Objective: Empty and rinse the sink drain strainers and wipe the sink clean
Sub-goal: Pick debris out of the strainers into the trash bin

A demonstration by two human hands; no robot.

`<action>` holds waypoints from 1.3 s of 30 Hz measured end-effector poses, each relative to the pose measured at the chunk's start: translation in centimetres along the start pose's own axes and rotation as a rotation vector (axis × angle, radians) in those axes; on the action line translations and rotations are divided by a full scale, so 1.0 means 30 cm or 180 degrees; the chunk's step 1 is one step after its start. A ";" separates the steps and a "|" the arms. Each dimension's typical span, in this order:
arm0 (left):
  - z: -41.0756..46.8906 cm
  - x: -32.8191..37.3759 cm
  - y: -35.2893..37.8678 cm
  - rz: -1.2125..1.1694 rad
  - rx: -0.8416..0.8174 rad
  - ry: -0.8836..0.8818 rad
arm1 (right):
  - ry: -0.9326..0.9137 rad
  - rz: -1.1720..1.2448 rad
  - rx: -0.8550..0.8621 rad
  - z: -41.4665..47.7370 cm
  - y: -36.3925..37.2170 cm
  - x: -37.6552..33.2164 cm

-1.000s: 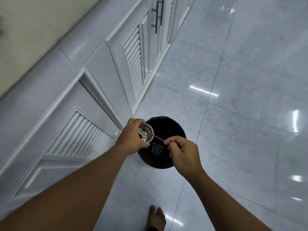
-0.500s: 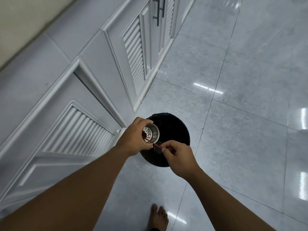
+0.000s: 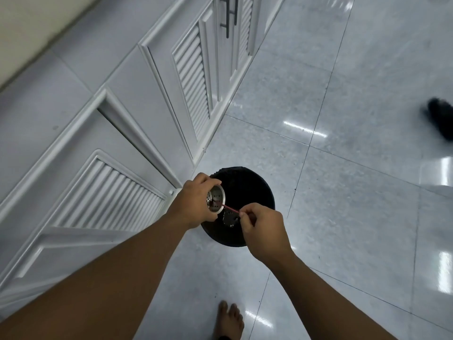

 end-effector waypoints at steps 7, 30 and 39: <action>0.019 -0.002 0.036 0.0244 -0.0130 0.0037 | -0.0016 -0.0125 -0.0312 0.037 0.054 -0.010; 0.045 -0.025 0.024 -0.0025 -0.0218 0.0009 | 0.0100 -0.0563 0.0047 0.028 -0.017 -0.044; 0.025 -0.035 0.052 -0.0015 -0.0346 0.0022 | 0.0148 -0.0769 -0.0449 0.038 0.059 -0.052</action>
Point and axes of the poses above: each hand's wrist, its own z-axis towards the middle knuckle, its own y-axis out of the palm, x = y × z, the point moved 8 cm from there along z, towards the middle knuckle, and after that the axes turned 3 degrees about -x, right-handed, at the moved point
